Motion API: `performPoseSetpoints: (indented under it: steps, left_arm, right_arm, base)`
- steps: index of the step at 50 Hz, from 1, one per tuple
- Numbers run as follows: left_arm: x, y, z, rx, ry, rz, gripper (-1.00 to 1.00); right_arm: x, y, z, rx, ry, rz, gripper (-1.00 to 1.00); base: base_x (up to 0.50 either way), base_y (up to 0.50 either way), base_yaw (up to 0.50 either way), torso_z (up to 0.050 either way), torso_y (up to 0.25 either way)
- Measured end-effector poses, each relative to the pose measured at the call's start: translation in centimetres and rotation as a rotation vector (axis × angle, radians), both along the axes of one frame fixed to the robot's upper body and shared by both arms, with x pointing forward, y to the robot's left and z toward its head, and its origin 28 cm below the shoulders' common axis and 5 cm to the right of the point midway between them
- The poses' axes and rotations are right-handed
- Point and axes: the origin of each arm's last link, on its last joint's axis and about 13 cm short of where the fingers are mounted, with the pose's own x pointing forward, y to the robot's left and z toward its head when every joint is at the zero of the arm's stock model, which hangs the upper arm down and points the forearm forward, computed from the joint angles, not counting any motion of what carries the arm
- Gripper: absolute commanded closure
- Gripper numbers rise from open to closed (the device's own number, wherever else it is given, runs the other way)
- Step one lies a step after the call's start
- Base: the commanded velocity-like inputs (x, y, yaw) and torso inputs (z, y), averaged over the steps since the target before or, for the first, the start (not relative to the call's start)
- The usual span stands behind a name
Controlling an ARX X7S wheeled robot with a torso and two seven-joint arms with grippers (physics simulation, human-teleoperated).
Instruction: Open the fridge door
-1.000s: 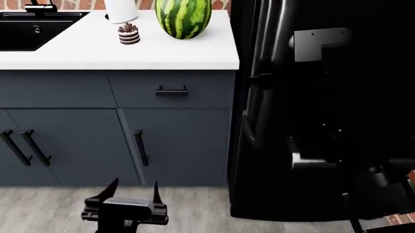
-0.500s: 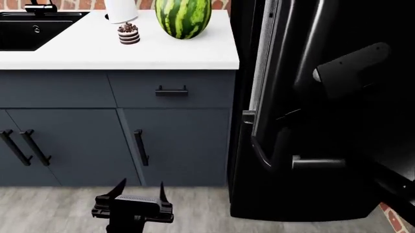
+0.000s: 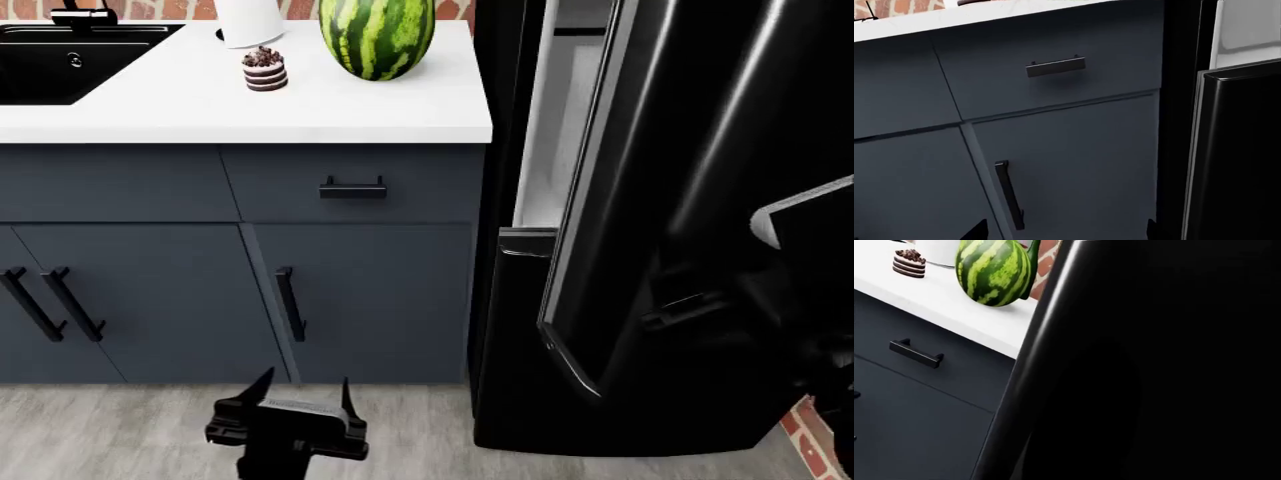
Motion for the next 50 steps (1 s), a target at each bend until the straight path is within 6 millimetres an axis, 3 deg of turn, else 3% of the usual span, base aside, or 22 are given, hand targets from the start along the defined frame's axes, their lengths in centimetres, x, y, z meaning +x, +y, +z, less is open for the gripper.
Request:
performPoseSetpoints:
  steps: [33,34,50]
  left_arm:
    - [0.5,-0.8,-0.5,0.036,0.002,-0.03,-1.0]
    - [0.5,-0.8,-0.5,0.037,0.002,-0.03,-1.0]
    - [0.6,-0.8,-0.5,0.043,-0.002,-0.035,-1.0]
  right_arm:
    - [-5.4,-3.0,-1.3,0.109,-0.051,0.002,1.0]
    - [-5.4,-3.0,-1.3,0.112,-0.051,0.002,-1.0]
    - [-5.6,-2.7,-2.6,0.139,0.013,0.015,-1.0]
  base:
    - [0.0,0.0,0.0,0.0,0.001]
    - [0.0,0.0,0.0,0.0,0.0]
    - [0.0,0.0,0.0,0.0,0.0]
